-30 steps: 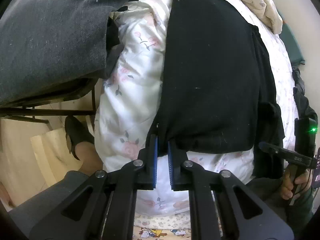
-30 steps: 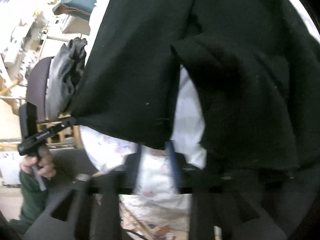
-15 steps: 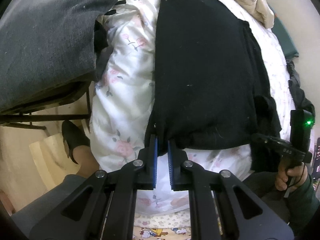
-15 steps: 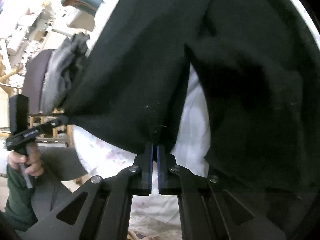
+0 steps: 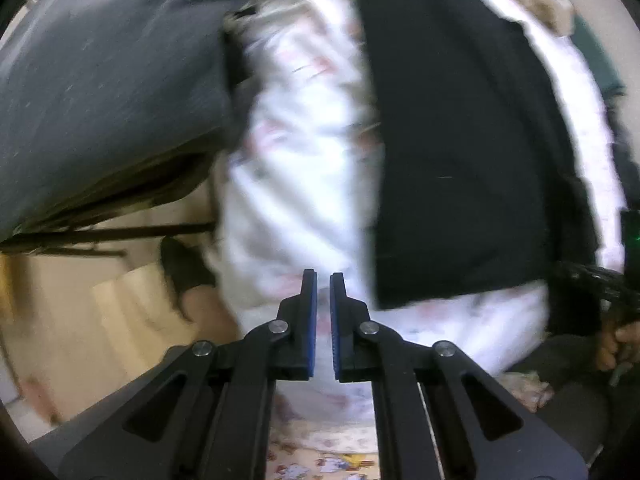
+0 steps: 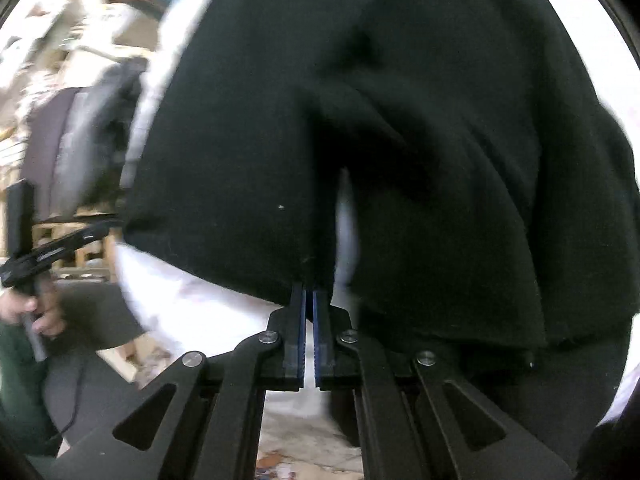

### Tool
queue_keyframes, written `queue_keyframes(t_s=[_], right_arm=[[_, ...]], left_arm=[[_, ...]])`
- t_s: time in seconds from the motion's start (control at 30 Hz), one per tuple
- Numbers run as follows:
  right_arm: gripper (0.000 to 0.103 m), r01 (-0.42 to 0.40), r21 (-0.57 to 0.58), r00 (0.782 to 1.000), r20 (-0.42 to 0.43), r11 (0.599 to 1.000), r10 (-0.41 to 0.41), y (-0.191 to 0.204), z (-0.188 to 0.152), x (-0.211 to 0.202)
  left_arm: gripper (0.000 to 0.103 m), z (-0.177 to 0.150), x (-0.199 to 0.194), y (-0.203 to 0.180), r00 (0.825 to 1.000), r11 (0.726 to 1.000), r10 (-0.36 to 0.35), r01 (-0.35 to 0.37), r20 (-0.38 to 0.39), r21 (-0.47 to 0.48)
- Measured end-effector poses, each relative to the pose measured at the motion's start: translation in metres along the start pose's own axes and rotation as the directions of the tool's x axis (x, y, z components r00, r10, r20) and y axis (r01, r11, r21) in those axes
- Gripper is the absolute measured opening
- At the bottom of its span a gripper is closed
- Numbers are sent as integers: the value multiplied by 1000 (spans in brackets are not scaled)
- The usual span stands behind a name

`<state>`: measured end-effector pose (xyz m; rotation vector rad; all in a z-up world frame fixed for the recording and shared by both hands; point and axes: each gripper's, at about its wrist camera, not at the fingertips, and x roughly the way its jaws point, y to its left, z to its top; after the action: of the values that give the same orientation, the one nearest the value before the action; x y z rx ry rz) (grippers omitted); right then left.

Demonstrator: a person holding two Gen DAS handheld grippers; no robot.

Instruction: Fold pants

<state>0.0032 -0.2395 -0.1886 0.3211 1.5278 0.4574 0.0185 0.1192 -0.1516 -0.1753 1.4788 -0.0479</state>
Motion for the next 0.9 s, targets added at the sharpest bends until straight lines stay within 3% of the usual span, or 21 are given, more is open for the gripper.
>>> queue_keyframes(t_s=[0.07,0.17,0.27,0.37,0.4,0.5,0.57,0.67,0.73,0.8,0.9], right_arm=[[2,-15,-2,1000,-18,1000,15,0,1,7],[9,17,-31,999,-44,999,-18,13,-2,8],[45,109,-47,991,-70,993,-112,16,-5,6],[47,187,-105,982,25,977,-185,29,-4,-11],[46,162,-115,986,60,980,-156,35,-3,-17],[43,-31,-120,985,167,992,51,52,8,-29],[43,-27,-163,980,191,986,58,63,15,-20],[42,53,-205,992,124,977,-28,63,23,15],[40,118,-150,993,36,982,-114,40,22,41],[39,71,-121,996,53,990,-65,30,20,37],[42,69,-117,997,31,991,-65,32,18,32]], left_arm=[[4,4,-15,6,998,998,-28,31,59,-53],[5,6,-38,-3,981,999,-33,38,191,-25],[8,6,-48,-28,960,997,-25,5,278,72],[13,7,-38,-62,960,986,-97,57,264,157],[13,7,-33,-72,961,982,-104,59,255,179],[13,11,-5,-112,978,958,-87,30,190,286],[13,12,20,-125,992,942,-27,-17,125,335],[16,15,52,-111,992,942,117,-123,39,312],[16,18,55,-94,995,956,99,-100,17,275],[16,20,47,-86,996,966,85,-88,25,242],[16,17,33,-80,996,981,70,-79,55,178]])
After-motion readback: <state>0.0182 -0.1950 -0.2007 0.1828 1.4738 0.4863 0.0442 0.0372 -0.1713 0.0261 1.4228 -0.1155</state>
